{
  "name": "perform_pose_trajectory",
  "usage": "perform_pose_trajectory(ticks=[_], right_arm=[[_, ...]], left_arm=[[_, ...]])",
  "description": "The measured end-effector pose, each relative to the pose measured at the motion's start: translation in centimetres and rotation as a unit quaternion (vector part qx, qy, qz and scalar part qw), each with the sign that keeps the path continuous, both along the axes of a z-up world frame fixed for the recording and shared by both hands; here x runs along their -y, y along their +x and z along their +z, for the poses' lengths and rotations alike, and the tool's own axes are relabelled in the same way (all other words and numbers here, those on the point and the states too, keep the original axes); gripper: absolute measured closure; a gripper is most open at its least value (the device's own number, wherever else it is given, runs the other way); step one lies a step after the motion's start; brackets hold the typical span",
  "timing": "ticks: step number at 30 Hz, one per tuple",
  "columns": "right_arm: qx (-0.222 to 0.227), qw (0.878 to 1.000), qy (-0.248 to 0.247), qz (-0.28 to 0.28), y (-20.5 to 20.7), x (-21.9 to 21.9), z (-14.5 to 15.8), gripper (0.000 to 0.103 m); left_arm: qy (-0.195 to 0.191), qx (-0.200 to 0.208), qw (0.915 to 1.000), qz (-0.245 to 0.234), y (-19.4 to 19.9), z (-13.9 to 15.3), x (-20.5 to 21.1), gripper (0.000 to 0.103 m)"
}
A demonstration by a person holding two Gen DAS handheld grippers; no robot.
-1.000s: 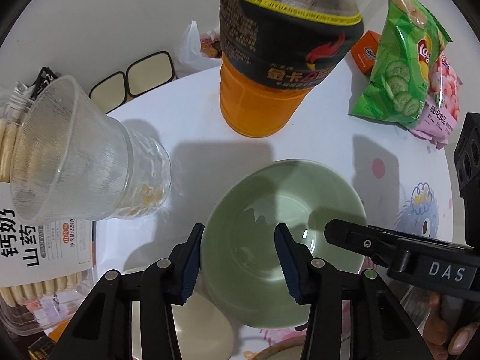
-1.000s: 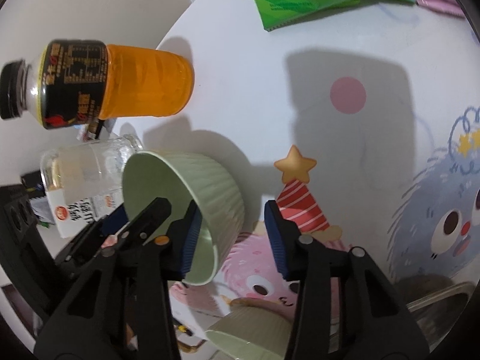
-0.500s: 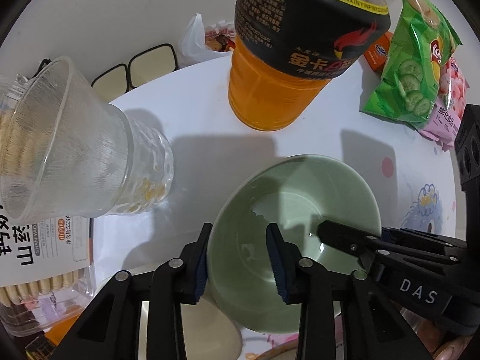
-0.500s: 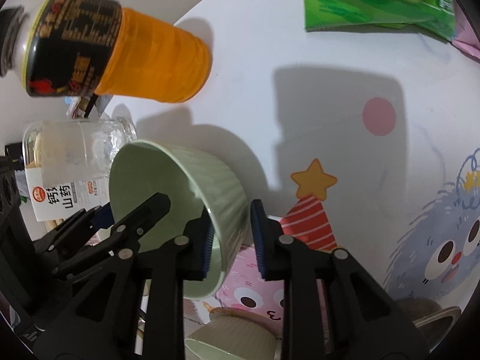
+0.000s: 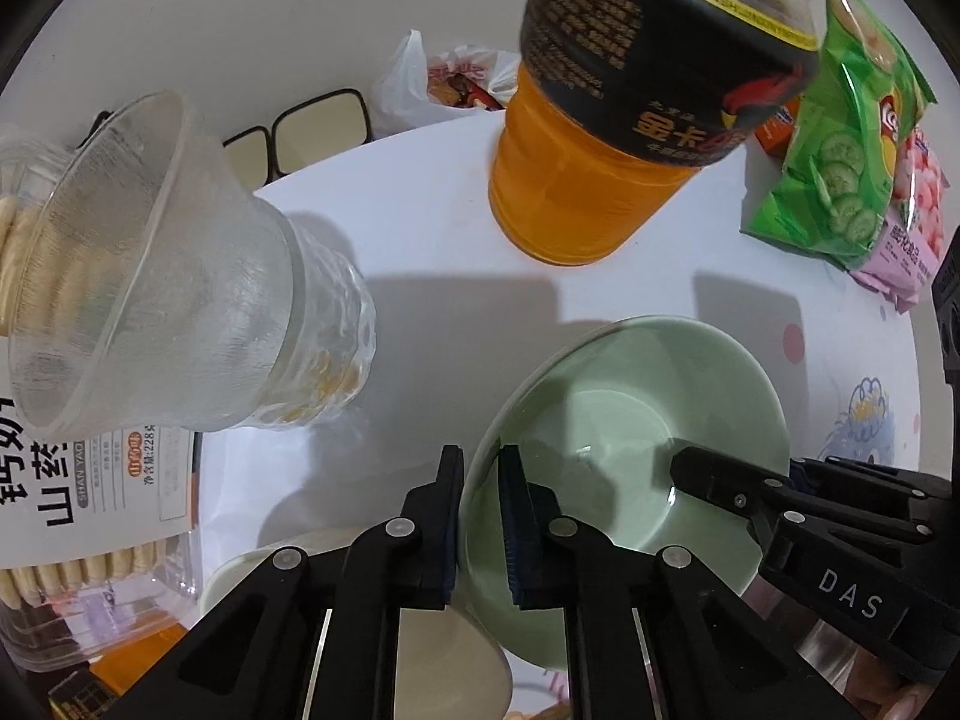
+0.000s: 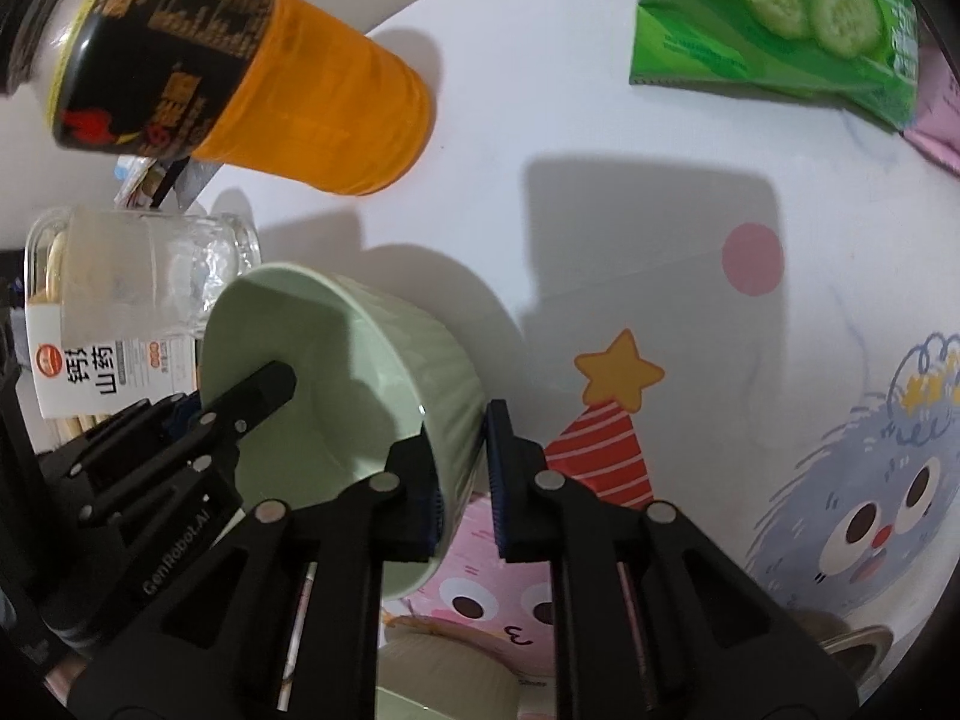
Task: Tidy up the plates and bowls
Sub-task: 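Lift the second green bowl with both grippers and carry it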
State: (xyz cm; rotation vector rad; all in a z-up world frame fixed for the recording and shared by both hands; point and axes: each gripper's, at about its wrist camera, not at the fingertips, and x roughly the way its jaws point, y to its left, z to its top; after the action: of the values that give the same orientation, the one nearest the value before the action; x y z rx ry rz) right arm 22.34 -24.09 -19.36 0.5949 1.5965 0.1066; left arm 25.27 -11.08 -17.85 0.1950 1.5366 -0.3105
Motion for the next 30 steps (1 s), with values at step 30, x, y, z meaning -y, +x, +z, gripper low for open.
perform_pose_trajectory(ticks=[30], right_arm=[[0.041,0.999,-0.031,0.018,-4.1,0.9,5.4,0.09]], left_arm=[[-0.014,0.036,0.9989,-0.026,-5.2,5.7,0.6,0.094]])
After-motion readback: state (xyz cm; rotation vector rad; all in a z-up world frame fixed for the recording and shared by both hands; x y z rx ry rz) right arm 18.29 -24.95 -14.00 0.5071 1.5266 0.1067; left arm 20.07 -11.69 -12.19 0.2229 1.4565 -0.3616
